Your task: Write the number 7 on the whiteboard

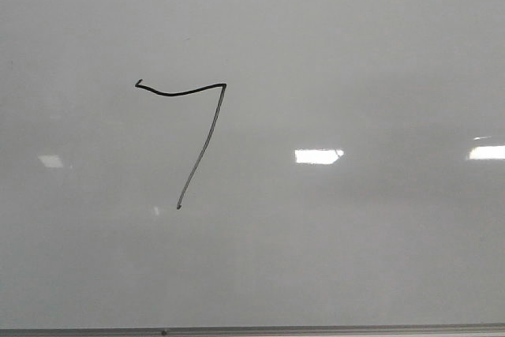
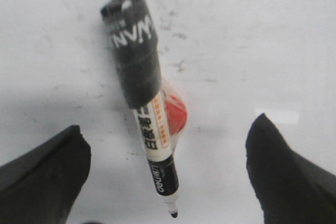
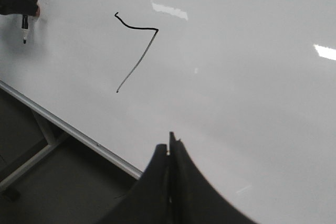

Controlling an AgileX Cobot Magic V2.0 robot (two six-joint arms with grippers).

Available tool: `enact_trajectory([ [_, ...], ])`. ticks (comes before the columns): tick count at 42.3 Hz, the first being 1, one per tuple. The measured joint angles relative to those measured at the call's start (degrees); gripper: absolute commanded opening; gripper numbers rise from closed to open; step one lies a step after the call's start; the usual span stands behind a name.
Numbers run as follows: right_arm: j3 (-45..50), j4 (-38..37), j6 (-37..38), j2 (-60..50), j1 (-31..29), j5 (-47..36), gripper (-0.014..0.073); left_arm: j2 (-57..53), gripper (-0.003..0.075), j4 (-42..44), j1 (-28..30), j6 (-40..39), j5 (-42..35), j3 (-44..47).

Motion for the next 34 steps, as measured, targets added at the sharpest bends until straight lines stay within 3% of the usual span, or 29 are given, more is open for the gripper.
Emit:
enact_trajectory([
  [9,0.0,0.0,0.0,0.0,0.0,0.0,-0.0068,-15.2,0.0582,0.0,0.0,0.0,7.4,0.0],
  [15,0.0,0.0,0.0,0.0,0.0,0.0,-0.0068,-26.7,0.0510,0.0,0.0,0.0,13.1,0.1],
  [21,0.0,0.0,0.0,0.0,0.0,0.0,-0.0068,-38.5,0.0337,0.0,0.0,0.0,17.2,0.6],
  [29,0.0,0.0,0.0,0.0,0.0,0.0,-0.0068,-51.1,0.0047,0.1,0.0,0.0,23.0,0.6],
  [32,0.0,0.0,0.0,0.0,0.0,0.0,-0.0068,-54.2,-0.0020,0.2,0.0,0.0,24.4,0.6],
  [34,0.0,0.0,0.0,0.0,0.0,0.0,-0.0068,-55.7,-0.0020,0.2,0.0,0.0,24.6,0.6],
])
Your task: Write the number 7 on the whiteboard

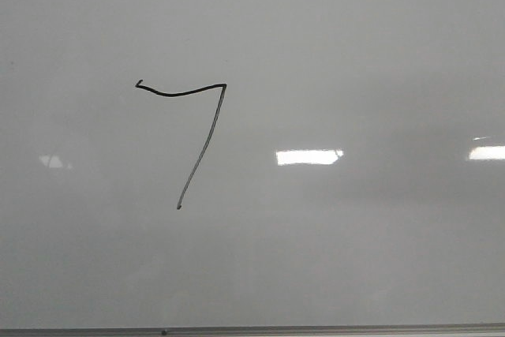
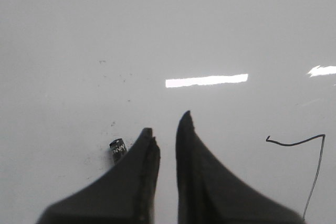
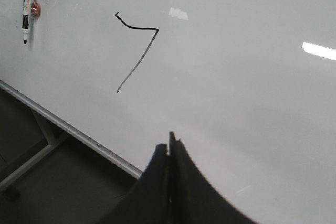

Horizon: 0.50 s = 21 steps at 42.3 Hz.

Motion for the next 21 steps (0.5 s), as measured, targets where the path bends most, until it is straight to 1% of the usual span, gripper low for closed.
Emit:
enact_trajectory([
  [6,0.0,0.0,0.0,0.0,0.0,0.0,-0.0068,-2.0,-0.0020,0.0,0.0,0.0,0.2,0.0],
  [21,0.0,0.0,0.0,0.0,0.0,0.0,-0.0068,-2.2,-0.0020,0.0,0.0,0.0,0.3,0.0],
])
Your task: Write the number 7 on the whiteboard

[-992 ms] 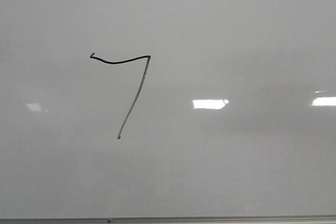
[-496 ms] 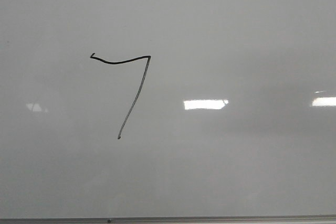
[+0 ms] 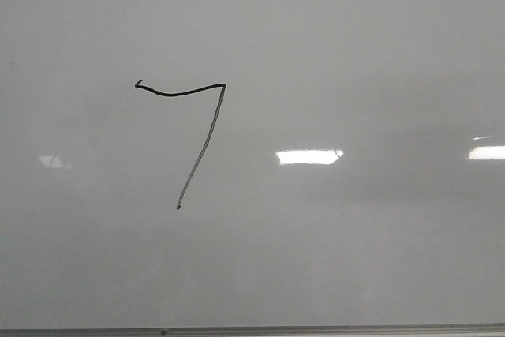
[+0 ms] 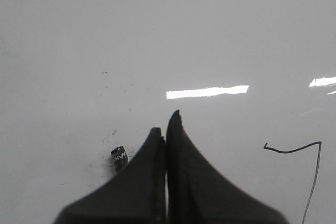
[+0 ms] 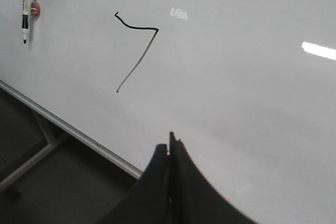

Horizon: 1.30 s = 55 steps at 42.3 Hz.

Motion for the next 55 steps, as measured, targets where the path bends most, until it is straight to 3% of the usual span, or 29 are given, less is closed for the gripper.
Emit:
enact_trajectory([
  [14,0.0,0.0,0.0,0.0,0.0,0.0,-0.0068,-1.5,-0.0020,1.0,0.0,-0.1,-2.2,2.7],
  [28,0.0,0.0,0.0,0.0,0.0,0.1,-0.0068,-16.2,-0.0020,10.2,0.0,-6.7,-10.3,19.9],
  [42,0.1,0.0,0.0,0.0,0.0,0.2,-0.0068,-16.6,-0.0020,14.5,0.0,-7.2,-18.0,34.4],
  [55,0.1,0.0,0.0,0.0,0.0,0.4,-0.0068,-16.6,-0.0020,14.6,0.0,-7.3,-21.2,34.7],
])
